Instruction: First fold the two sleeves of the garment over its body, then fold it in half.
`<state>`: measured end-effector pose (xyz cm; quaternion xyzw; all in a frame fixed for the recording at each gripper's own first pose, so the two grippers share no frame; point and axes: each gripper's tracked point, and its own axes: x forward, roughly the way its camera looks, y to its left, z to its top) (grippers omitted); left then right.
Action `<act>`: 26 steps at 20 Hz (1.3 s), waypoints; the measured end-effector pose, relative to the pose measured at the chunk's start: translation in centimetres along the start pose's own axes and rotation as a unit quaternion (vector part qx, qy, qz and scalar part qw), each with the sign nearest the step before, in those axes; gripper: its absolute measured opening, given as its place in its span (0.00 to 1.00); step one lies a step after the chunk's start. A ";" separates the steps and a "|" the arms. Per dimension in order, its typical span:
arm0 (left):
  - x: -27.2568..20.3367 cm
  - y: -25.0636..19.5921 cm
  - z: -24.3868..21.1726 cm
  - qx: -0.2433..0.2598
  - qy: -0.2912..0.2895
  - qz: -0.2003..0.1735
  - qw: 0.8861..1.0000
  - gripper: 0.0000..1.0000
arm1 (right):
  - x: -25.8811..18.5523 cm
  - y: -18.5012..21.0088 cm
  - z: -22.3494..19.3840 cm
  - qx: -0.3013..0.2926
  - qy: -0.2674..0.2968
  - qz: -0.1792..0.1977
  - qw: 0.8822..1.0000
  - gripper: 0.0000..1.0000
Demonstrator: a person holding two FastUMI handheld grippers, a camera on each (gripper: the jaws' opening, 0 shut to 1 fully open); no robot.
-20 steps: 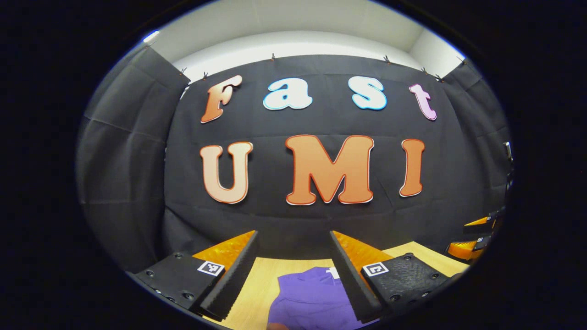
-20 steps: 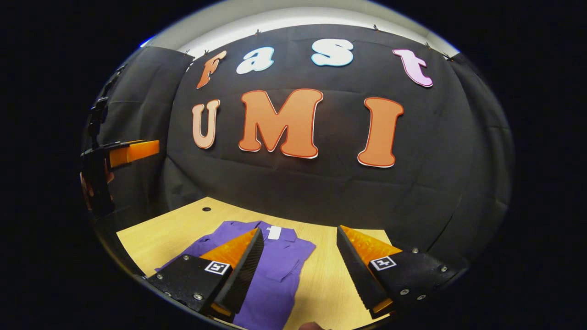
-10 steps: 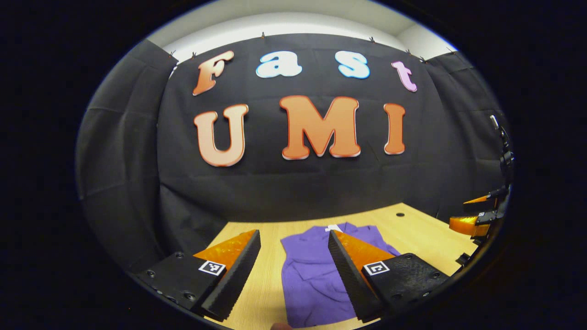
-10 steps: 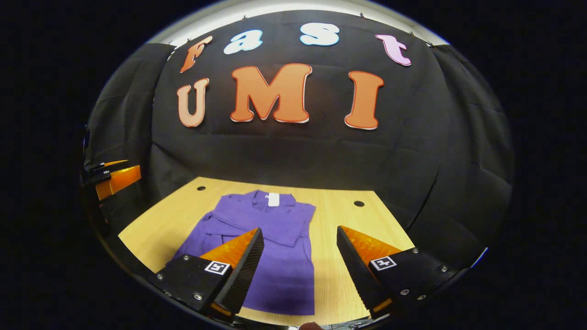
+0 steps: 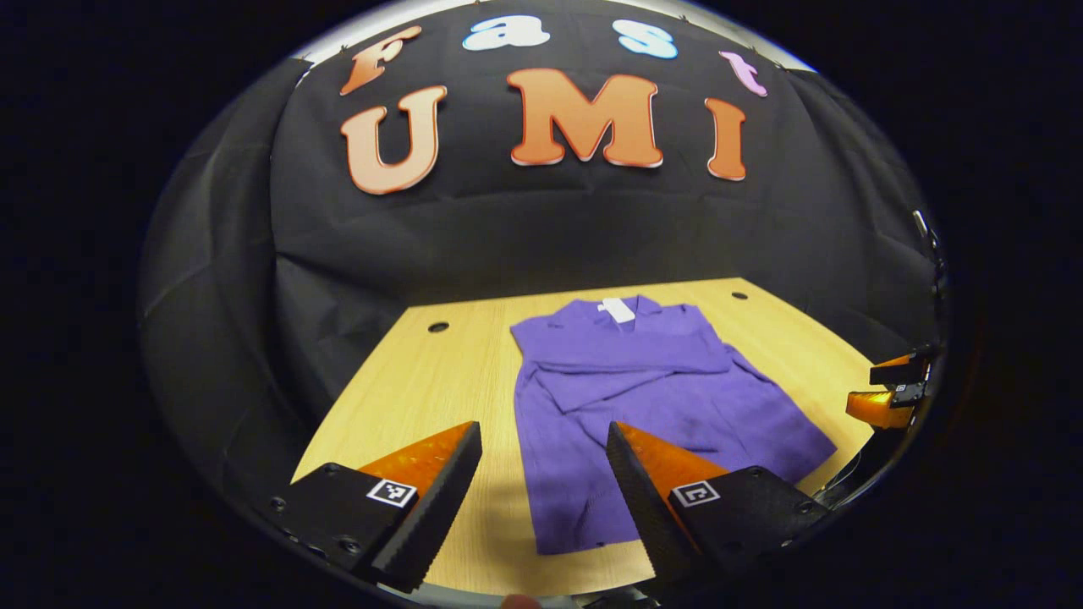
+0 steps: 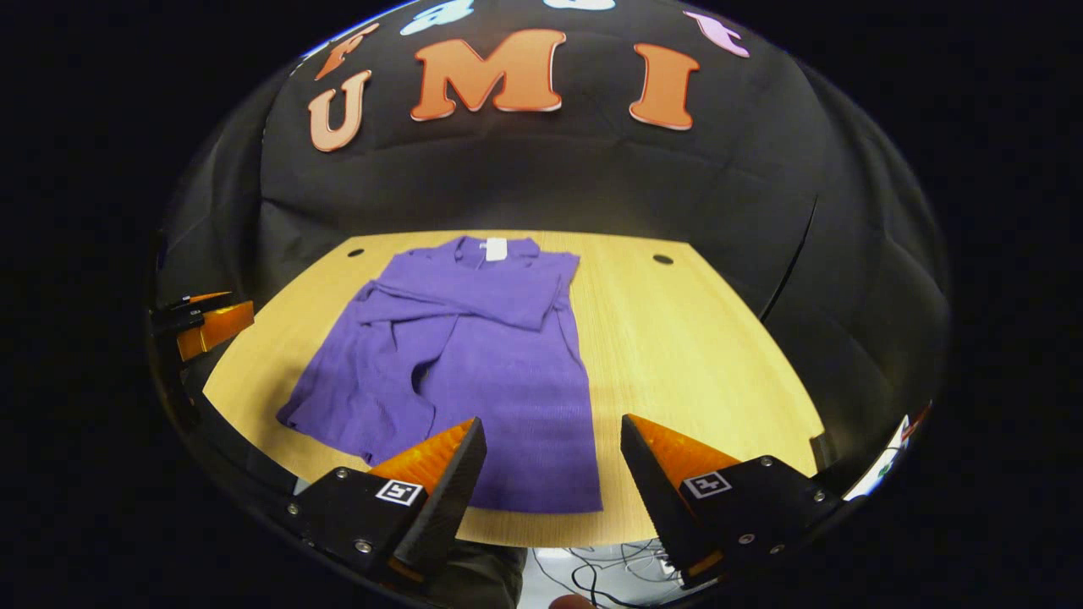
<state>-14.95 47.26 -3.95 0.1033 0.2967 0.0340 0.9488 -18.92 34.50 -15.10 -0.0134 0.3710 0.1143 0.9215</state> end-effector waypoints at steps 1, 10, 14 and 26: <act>0.5 -0.3 -1.2 -0.008 0.022 -0.004 1.000 0.94 | 0.6 -0.2 -1.1 0.005 0.018 0.002 1.000 0.96; 3.9 -1.5 -12.7 -0.072 0.231 -0.012 0.970 0.95 | 4.6 -0.3 -7.6 0.030 0.148 0.022 0.988 0.96; 4.3 -2.4 -15.1 -0.085 0.299 -0.020 0.950 0.98 | 4.9 -0.5 -9.0 0.022 0.188 0.024 0.982 0.97; 4.6 -2.8 -16.7 -0.065 0.434 -0.015 0.898 0.89 | 5.0 0.1 -10.3 0.025 0.282 0.023 0.959 0.91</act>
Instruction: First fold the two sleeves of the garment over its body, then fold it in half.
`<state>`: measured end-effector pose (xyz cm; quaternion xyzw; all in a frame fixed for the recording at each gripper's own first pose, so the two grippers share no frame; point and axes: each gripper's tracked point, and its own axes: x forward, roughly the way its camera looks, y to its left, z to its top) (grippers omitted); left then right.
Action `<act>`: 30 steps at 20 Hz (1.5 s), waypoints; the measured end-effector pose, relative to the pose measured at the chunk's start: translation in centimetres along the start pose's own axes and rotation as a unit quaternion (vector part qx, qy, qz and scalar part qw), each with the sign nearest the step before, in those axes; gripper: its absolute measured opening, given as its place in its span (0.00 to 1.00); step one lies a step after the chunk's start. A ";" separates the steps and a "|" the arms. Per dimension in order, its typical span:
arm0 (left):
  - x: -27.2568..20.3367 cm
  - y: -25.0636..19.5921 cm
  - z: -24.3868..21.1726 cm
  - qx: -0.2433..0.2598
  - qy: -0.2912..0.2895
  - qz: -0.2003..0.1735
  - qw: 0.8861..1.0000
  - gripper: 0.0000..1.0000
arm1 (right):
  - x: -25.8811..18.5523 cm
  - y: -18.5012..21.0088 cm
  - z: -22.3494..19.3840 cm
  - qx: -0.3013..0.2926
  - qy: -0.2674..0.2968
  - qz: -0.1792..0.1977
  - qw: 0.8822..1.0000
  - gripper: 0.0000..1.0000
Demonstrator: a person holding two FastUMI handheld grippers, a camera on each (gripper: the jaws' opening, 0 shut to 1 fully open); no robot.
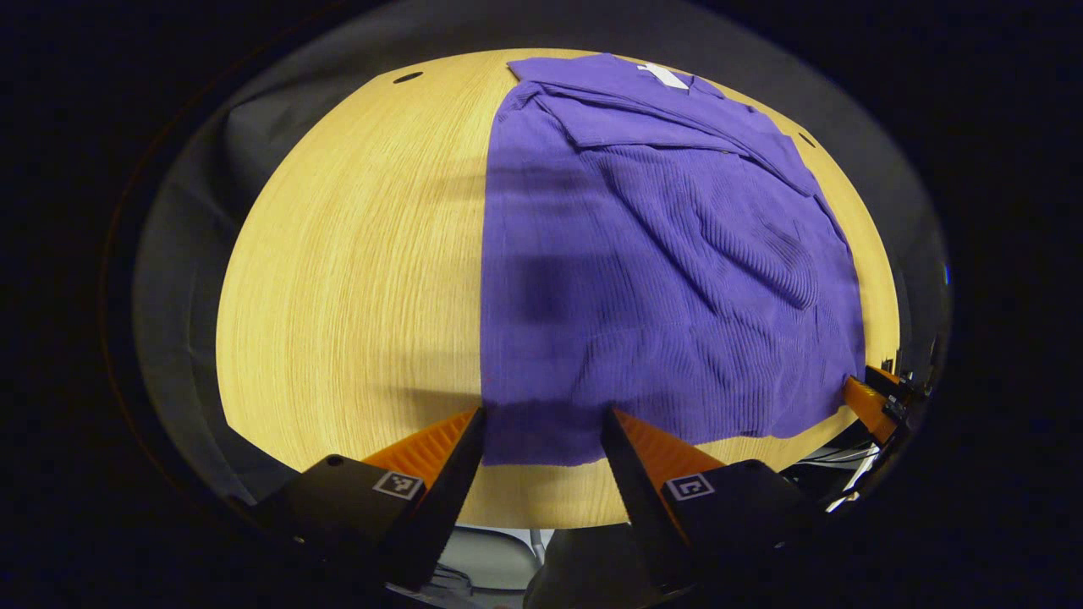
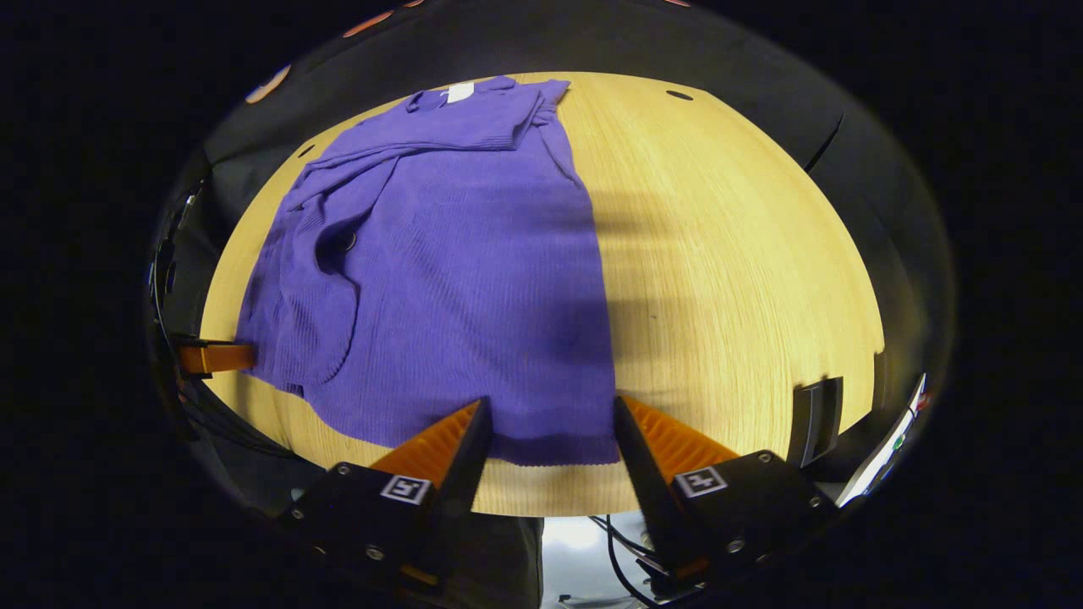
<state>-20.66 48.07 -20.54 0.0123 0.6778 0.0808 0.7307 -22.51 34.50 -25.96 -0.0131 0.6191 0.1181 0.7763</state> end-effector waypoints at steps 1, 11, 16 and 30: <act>0.1 -0.2 0.3 -0.002 0.004 -0.004 1.000 0.80 | 0.0 0.4 0.0 0.008 0.009 0.007 1.000 0.74; -0.7 -0.9 1.6 -0.024 0.024 -0.071 0.997 0.09 | -1.4 3.8 3.3 0.101 0.035 0.105 0.989 0.06; -3.6 -0.3 3.8 -0.045 -0.008 -0.088 0.995 0.09 | -4.0 4.3 7.2 0.098 -0.006 0.132 0.986 0.06; -13.9 -1.9 15.0 0.011 -0.131 -0.101 0.986 0.09 | -11.2 4.4 19.9 0.066 -0.118 0.177 0.975 0.06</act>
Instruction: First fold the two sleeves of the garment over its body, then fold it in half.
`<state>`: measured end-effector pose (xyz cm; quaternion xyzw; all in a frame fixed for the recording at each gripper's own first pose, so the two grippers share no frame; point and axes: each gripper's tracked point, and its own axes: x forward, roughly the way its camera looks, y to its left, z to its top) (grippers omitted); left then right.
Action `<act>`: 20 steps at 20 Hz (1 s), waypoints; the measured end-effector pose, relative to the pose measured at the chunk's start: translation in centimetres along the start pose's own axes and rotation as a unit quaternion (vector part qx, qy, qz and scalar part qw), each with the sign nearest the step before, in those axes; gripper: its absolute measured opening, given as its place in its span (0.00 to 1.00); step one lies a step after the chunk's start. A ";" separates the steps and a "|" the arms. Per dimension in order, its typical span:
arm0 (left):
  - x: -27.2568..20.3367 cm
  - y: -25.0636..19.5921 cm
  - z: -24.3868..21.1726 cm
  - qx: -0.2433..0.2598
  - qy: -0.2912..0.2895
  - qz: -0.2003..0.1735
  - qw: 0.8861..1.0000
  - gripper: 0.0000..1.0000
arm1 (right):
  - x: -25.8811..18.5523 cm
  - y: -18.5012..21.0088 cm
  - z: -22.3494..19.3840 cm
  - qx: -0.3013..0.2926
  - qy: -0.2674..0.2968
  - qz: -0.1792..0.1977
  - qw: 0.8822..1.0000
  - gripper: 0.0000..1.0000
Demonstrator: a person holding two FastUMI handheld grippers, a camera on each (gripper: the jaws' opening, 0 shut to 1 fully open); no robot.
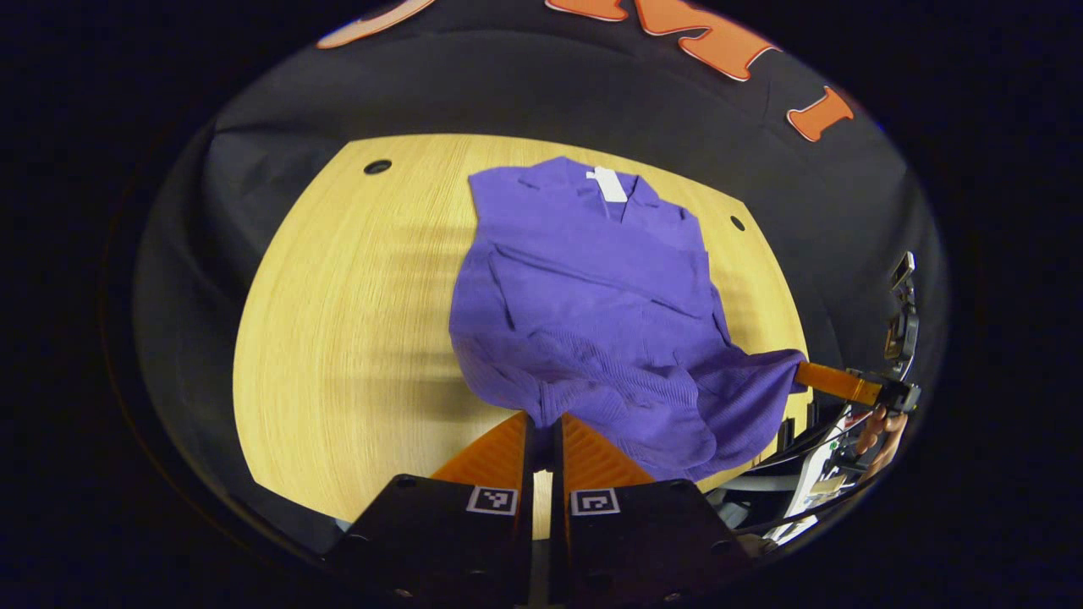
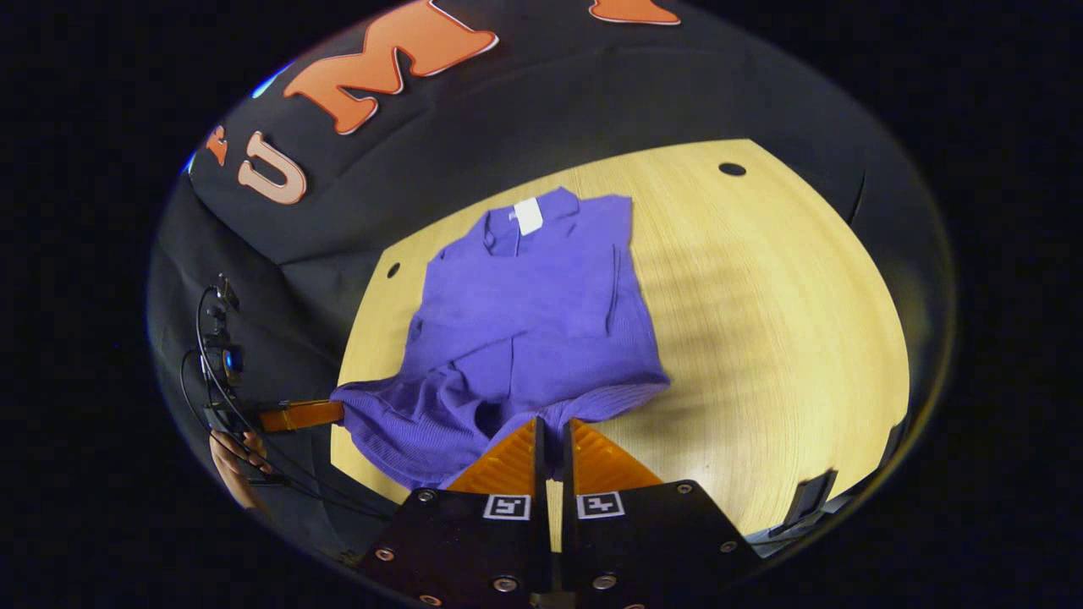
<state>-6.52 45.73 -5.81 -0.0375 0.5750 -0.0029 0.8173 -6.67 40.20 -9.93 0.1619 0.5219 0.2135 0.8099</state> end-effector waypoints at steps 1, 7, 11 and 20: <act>-0.2 -0.2 1.3 0.006 -0.006 0.000 1.000 0.09 | 0.0 0.4 1.6 -0.003 -0.009 0.002 1.000 0.06; -0.1 -1.3 9.6 0.037 -0.038 0.006 0.999 0.09 | 0.6 1.4 8.9 -0.027 -0.037 0.013 0.999 0.05; 1.2 -1.3 15.1 0.052 -0.052 0.018 0.997 0.09 | 3.3 1.9 14.2 -0.041 -0.044 0.020 0.998 0.05; 7.4 0.8 26.8 0.071 -0.053 0.071 0.994 0.09 | 11.5 -0.6 23.7 -0.030 -0.023 0.011 0.999 0.05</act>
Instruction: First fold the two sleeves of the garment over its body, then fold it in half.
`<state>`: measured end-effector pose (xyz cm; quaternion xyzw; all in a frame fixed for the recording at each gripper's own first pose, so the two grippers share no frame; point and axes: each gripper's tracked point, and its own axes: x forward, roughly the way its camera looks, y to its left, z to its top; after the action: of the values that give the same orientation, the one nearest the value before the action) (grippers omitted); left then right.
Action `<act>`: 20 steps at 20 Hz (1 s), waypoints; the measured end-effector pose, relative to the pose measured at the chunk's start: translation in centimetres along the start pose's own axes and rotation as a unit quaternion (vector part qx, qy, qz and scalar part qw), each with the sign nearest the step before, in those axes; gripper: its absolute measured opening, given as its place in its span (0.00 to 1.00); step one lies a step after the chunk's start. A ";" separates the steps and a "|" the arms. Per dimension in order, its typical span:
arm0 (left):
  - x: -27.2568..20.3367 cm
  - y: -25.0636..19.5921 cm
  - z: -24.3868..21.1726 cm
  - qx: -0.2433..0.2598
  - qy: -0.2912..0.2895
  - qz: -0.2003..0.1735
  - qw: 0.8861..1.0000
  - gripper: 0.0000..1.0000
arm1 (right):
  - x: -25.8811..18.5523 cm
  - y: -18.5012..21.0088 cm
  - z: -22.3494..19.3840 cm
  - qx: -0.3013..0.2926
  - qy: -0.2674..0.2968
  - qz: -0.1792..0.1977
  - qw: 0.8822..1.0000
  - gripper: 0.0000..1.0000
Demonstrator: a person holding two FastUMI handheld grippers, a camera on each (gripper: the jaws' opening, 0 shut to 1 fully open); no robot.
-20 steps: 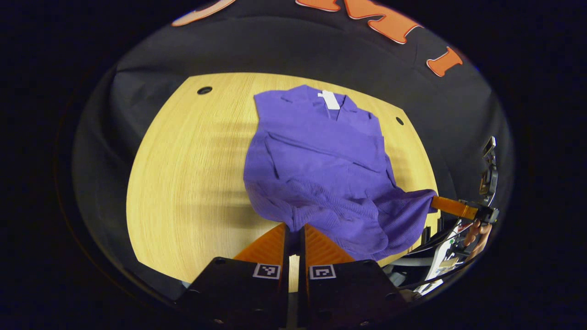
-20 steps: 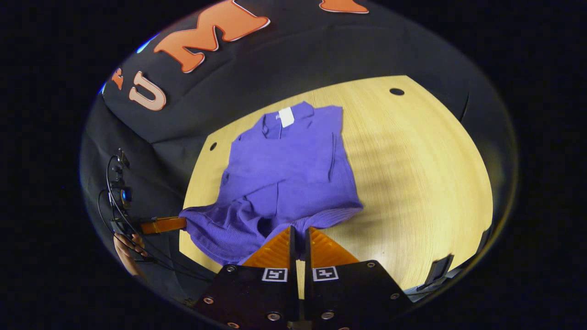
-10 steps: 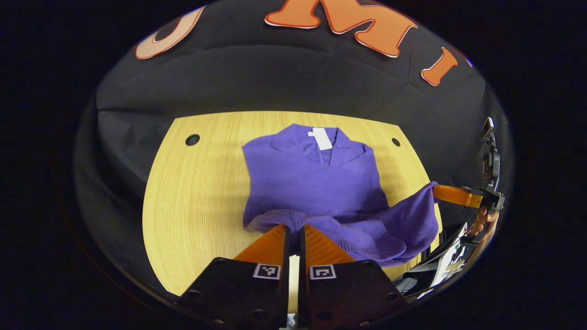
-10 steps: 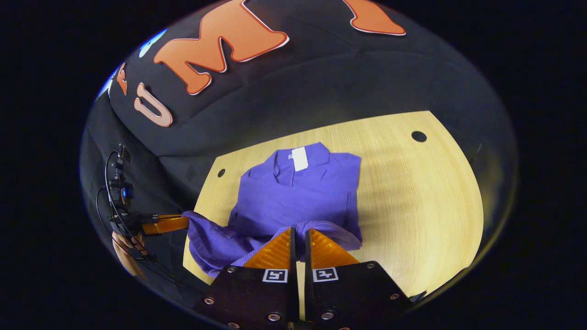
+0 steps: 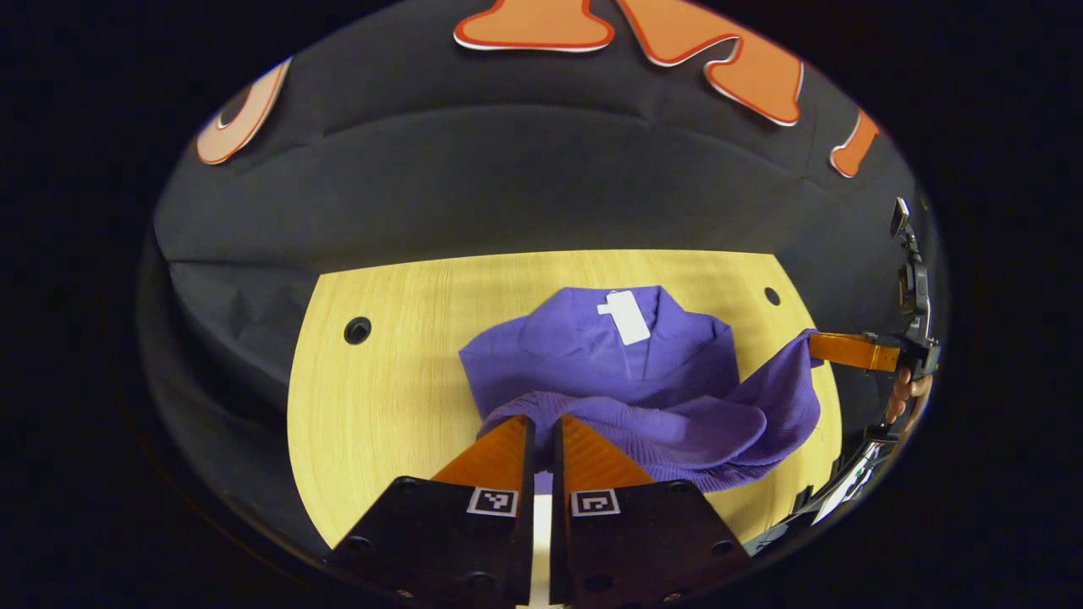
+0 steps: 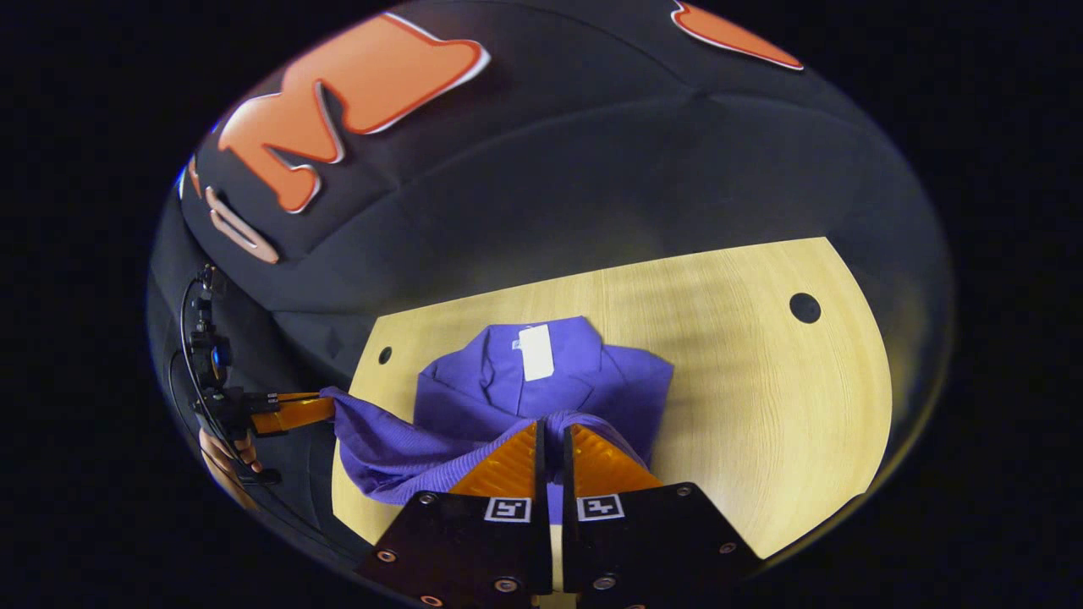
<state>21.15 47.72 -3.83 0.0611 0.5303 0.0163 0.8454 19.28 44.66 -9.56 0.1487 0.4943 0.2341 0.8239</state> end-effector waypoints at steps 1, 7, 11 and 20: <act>1.2 0.4 1.0 -0.001 -0.003 0.008 1.000 0.09 | 1.1 -0.7 0.8 0.003 0.001 -0.006 1.000 0.05; 6.6 2.9 5.6 0.004 -0.058 0.081 0.995 0.22 | 5.9 -2.4 5.5 0.024 -0.025 -0.017 0.999 0.11; 4.5 4.7 10.9 0.011 -0.167 0.130 0.977 0.31 | 5.8 -3.8 7.6 0.046 -0.059 -0.026 0.997 0.19; -6.6 2.6 14.1 -0.025 -0.319 0.121 0.940 0.78 | -1.2 -3.3 10.1 -0.041 -0.162 -0.062 0.984 0.61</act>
<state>31.04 48.52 8.44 0.1055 0.2207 0.1118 0.9632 28.55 41.07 -5.54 0.1196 0.3523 0.1756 0.9115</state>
